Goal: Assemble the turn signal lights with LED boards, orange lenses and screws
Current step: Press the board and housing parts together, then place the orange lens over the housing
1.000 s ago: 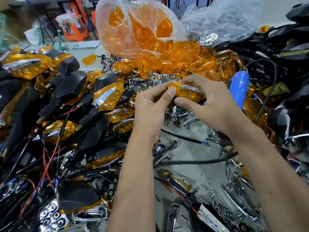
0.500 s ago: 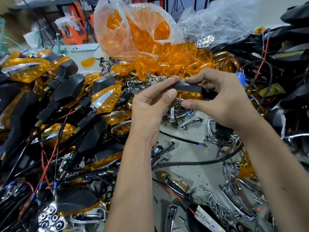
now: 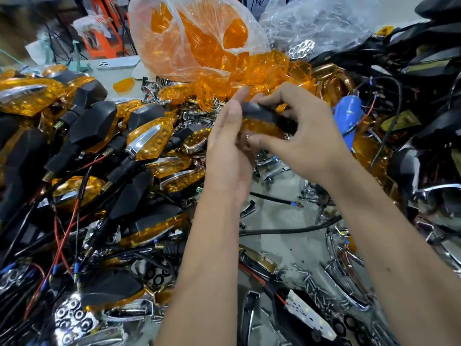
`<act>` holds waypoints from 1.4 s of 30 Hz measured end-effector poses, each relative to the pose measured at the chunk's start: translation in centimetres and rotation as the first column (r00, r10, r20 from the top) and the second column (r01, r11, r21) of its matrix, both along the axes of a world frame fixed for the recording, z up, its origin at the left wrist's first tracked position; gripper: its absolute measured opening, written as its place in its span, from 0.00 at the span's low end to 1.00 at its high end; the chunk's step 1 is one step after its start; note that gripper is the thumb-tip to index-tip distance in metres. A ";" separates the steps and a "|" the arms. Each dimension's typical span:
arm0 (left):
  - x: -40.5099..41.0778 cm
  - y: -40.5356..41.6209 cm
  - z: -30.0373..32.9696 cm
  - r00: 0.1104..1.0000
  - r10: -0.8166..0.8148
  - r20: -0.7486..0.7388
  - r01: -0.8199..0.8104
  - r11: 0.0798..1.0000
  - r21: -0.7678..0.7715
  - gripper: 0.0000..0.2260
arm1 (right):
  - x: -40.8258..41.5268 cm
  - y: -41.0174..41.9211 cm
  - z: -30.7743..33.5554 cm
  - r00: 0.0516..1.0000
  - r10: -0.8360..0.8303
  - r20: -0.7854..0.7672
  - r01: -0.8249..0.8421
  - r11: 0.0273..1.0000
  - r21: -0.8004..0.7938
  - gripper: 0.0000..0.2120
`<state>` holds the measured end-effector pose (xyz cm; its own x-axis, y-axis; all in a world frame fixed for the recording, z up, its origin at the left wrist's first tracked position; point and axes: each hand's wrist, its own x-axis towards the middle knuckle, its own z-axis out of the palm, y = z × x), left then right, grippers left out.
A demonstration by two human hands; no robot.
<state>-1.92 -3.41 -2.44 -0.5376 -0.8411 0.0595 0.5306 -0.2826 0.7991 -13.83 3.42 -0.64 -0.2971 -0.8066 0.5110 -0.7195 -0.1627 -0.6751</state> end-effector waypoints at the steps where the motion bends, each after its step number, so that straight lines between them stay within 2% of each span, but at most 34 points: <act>1: -0.3 0.2 0.2 1.000 -0.019 -0.009 0.020 0.997 0.078 0.19 | 0.4 -0.2 0.1 0.997 0.005 -0.078 -0.003 1.000 0.018 0.22; 4: -0.6 0.1 0.4 1.000 -0.008 -0.027 0.014 0.975 0.222 0.32 | 1.0 -0.2 0.9 0.974 0.065 -0.217 -0.043 0.993 0.105 0.22; 5: -0.5 0.1 0.5 1.000 0.002 -0.018 0.003 0.968 0.251 0.32 | 1.2 0.0 1.4 0.968 0.096 -0.230 -0.063 0.987 0.148 0.22; 9: 0.3 -0.5 0.7 0.997 0.056 -0.056 -0.031 0.927 0.374 0.18 | 1.8 1.0 3.5 0.954 0.208 -0.214 -0.154 0.958 0.243 0.17; 12: 1.0 -1.2 0.7 0.990 0.112 -0.081 -0.062 0.886 0.460 0.19 | 1.8 1.7 4.9 0.953 0.192 -0.235 -0.136 0.963 0.232 0.13; 14: 1.1 -1.0 0.6 0.993 0.093 -0.079 -0.049 0.898 0.438 0.19 | 1.4 2.0 5.5 0.960 0.135 -0.246 -0.076 0.970 0.233 0.09; 17: 1.0 -0.7 0.6 0.992 0.097 -0.075 -0.064 0.932 0.357 0.12 | 0.8 2.9 5.9 0.976 0.112 -0.187 -0.072 0.975 0.211 0.02; 19: 1.1 -1.0 0.7 0.990 0.130 -0.051 -0.107 0.941 0.321 0.12 | 0.3 3.6 6.1 0.972 0.173 -0.160 -0.122 0.951 0.285 0.07; 20: 1.3 -1.1 0.8 0.988 0.147 -0.038 -0.128 0.943 0.306 0.12 | 0.1 3.9 6.2 0.961 0.235 -0.146 -0.161 0.904 0.395 0.08; 21: 1.4 -1.3 0.9 0.987 0.162 -0.020 -0.149 0.945 0.291 0.12 | 0.2 4.2 6.2 0.944 0.307 -0.117 -0.197 0.814 0.547 0.09; 23: 1.7 -1.7 0.9 0.982 0.186 0.025 -0.186 0.944 0.273 0.12 | 0.7 4.5 5.5 0.913 0.407 0.033 -0.258 0.514 0.818 0.06; 24: 1.7 -1.7 0.9 0.980 0.193 0.046 -0.198 0.943 0.268 0.12 | 1.2 4.6 4.8 0.905 0.413 0.104 -0.272 0.373 0.887 0.05; 25: 1.7 -1.8 0.8 0.979 0.195 0.061 -0.204 0.943 0.263 0.12 | 1.8 4.7 4.1 0.900 0.416 0.128 -0.262 0.283 0.923 0.04; 26: 1.7 -1.7 0.8 0.979 0.193 0.069 -0.204 0.944 0.259 0.13 | 2.4 4.7 3.5 0.895 0.432 0.116 -0.240 0.244 0.939 0.04; 27: 1.7 -1.7 0.7 0.980 0.184 0.074 -0.197 0.948 0.252 0.13 | 3.1 4.6 2.9 0.888 0.451 0.095 -0.224 0.243 0.944 0.03; 33: 2.6 -1.8 0.3 1.000 0.007 -0.016 -0.002 0.963 0.270 0.21 | 5.9 4.3 1.1 0.872 0.489 -0.023 -0.219 0.433 0.874 0.07; 37: 3.0 -2.0 0.3 0.997 -0.075 -0.027 0.079 0.963 0.258 0.32 | 6.1 4.5 0.7 0.861 0.506 -0.037 -0.227 0.450 0.864 0.09; 40: 2.9 -2.0 0.1 0.998 -0.056 -0.014 0.058 0.955 0.292 0.31 | 5.5 4.7 1.4 0.844 0.524 0.113 -0.371 0.418 0.829 0.07; 42: 2.8 -2.0 0.2 0.997 -0.070 -0.010 0.070 0.944 0.322 0.32 | 4.7 4.7 2.8 0.816 0.504 0.282 -0.533 0.468 0.705 0.06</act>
